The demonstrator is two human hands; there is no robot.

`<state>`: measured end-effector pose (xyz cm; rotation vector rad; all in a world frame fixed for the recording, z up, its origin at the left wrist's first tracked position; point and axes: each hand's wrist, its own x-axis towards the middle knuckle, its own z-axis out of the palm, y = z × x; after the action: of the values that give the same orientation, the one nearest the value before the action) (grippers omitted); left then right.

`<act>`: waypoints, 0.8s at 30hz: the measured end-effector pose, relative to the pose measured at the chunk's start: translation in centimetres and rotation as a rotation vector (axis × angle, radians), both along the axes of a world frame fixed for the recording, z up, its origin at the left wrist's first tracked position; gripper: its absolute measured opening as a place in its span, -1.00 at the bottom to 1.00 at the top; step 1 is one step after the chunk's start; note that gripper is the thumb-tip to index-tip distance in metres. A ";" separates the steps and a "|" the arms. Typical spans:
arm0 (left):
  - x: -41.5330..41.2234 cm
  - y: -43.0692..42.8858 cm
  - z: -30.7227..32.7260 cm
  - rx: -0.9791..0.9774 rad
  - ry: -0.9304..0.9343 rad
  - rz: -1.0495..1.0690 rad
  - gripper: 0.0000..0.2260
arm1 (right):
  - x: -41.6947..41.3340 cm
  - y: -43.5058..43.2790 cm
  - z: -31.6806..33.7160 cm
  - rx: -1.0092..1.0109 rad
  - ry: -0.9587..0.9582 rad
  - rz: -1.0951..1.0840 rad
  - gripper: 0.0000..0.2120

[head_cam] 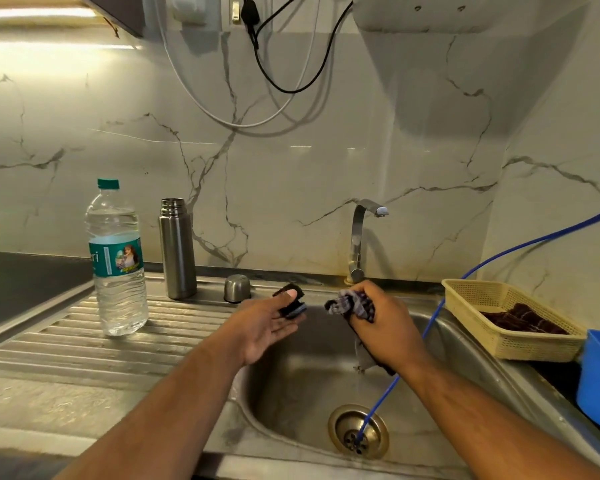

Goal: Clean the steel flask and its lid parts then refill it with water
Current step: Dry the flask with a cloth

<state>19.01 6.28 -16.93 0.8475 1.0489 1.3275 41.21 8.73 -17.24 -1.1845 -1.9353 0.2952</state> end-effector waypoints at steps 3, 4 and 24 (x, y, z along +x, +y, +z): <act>-1.3 0.3 -0.5 -0.026 0.275 0.150 -0.72 | -1.1 -0.3 0.1 -0.002 0.017 0.046 -0.78; -2.0 0.5 -0.7 -0.053 0.324 0.204 -0.70 | -1.5 -0.3 0.0 -0.003 0.017 0.067 -0.76; -15.1 7.3 0.2 -0.105 1.532 0.459 -0.54 | -3.1 0.4 -1.5 -0.018 -0.223 0.150 -0.68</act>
<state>3.86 13.54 -16.75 1.6471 2.5660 0.7718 38.09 9.14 -18.75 -1.1240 -2.2253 0.2690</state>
